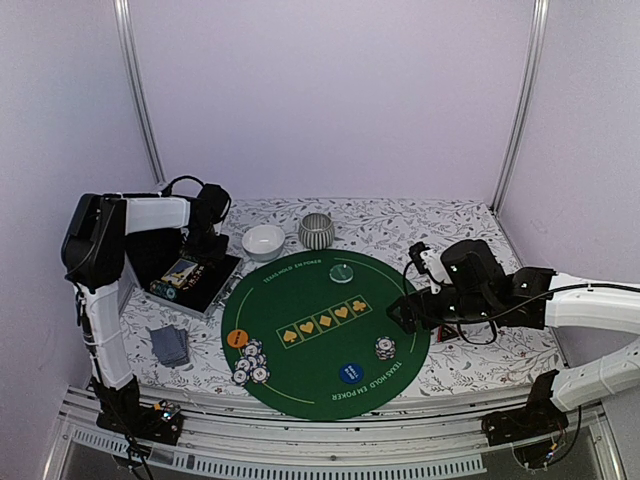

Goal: Distribute texas hold em gaming equipment
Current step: Pick up the pile of poker chips from the chip case.

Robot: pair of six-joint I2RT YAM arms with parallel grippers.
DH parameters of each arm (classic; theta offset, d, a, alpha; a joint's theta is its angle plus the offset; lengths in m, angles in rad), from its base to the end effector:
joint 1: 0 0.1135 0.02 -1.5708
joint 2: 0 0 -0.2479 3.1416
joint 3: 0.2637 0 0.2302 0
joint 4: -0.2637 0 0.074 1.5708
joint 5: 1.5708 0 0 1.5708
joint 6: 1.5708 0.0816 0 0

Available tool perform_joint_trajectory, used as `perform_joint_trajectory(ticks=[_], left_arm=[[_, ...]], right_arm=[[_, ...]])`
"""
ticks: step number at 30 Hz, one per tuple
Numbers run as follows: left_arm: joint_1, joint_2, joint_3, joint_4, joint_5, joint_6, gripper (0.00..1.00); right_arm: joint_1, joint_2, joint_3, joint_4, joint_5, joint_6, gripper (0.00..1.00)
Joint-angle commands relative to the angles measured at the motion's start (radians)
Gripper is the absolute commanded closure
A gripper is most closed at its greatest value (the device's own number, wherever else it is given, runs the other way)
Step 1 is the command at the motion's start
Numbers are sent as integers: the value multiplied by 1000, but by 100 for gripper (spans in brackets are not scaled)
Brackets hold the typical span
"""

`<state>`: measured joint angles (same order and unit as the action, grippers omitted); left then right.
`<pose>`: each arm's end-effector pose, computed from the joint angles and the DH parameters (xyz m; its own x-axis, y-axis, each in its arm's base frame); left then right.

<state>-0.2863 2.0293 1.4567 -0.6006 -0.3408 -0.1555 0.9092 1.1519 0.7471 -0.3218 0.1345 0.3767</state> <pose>0.3986 -0.0889 0.1267 -0.8958 0.1116 -0.4303 0.0033 0.9696 0.2445 0.1701 0.2007 0.2047 -0.6445 -0.2344 -0.7278 -0.5197 0.8325 0.1921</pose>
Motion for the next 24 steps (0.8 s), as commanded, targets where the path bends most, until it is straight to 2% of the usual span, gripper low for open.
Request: perform_joint_trajectory(ticks=[1, 16, 24], left_arm=[[-2, -18, 4, -5, -24, 14, 55], [29, 54, 28, -1, 12, 10, 55], [50, 63, 20, 33, 101, 12, 59]], right_arm=[[-3, 17, 31, 0, -20, -7, 1], [-4, 28, 45, -2, -40, -20, 1], [-4, 29, 47, -5, -39, -24, 1]])
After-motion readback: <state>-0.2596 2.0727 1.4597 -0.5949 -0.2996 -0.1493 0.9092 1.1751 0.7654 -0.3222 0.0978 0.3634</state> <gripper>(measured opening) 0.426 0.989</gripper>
